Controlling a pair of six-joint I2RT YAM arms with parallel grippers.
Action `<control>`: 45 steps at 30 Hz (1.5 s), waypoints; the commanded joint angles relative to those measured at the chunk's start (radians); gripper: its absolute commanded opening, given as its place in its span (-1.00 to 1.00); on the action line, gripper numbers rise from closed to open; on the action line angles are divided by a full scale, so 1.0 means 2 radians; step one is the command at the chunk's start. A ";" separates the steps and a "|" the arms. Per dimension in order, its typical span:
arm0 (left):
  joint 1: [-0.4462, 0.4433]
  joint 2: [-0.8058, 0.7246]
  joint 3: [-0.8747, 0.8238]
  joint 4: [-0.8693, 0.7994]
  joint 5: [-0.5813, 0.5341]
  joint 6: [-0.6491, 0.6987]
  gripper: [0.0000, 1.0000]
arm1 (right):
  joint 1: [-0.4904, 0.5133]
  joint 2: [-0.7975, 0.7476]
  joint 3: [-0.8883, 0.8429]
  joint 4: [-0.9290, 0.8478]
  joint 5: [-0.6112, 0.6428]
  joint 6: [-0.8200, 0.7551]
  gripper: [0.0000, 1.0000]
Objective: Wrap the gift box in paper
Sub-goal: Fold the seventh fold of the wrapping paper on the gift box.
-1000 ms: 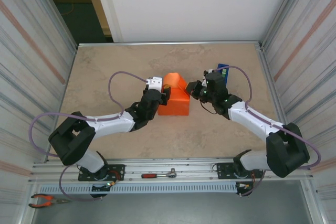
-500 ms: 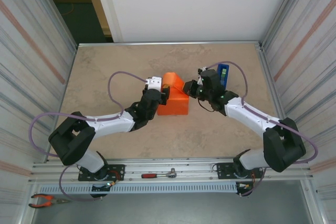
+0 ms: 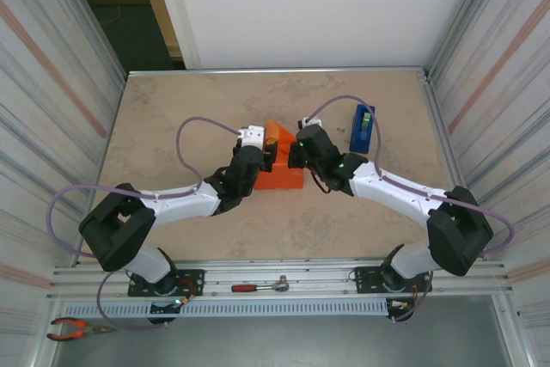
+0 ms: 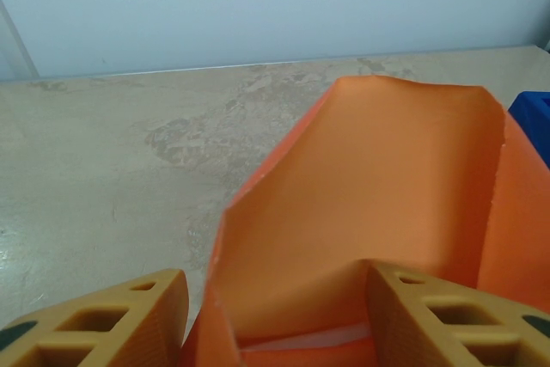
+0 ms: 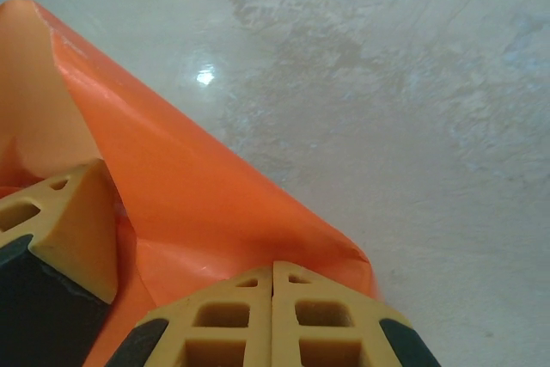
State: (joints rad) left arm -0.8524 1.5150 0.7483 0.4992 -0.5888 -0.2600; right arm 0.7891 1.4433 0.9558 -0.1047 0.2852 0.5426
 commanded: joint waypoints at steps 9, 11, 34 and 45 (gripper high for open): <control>0.063 -0.129 0.073 -0.212 0.106 -0.069 0.22 | 0.039 0.054 -0.043 -0.103 -0.013 0.000 -1.00; 0.089 -0.155 0.076 -0.234 0.136 -0.085 0.23 | 0.040 0.054 -0.049 -0.098 -0.017 0.007 -1.00; 0.190 -0.050 0.085 -0.228 0.349 -0.120 -0.56 | 0.046 0.053 -0.060 -0.075 -0.047 0.033 -1.00; 0.146 -0.069 0.087 -0.236 0.325 -0.094 -0.55 | 0.046 0.057 -0.057 -0.070 -0.052 0.034 -1.00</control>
State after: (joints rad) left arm -0.5423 1.4166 0.8970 0.0315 0.0803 -0.4858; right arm 0.8318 1.4536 0.9169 -0.0250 0.3935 0.5503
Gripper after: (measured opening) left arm 0.225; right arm 0.041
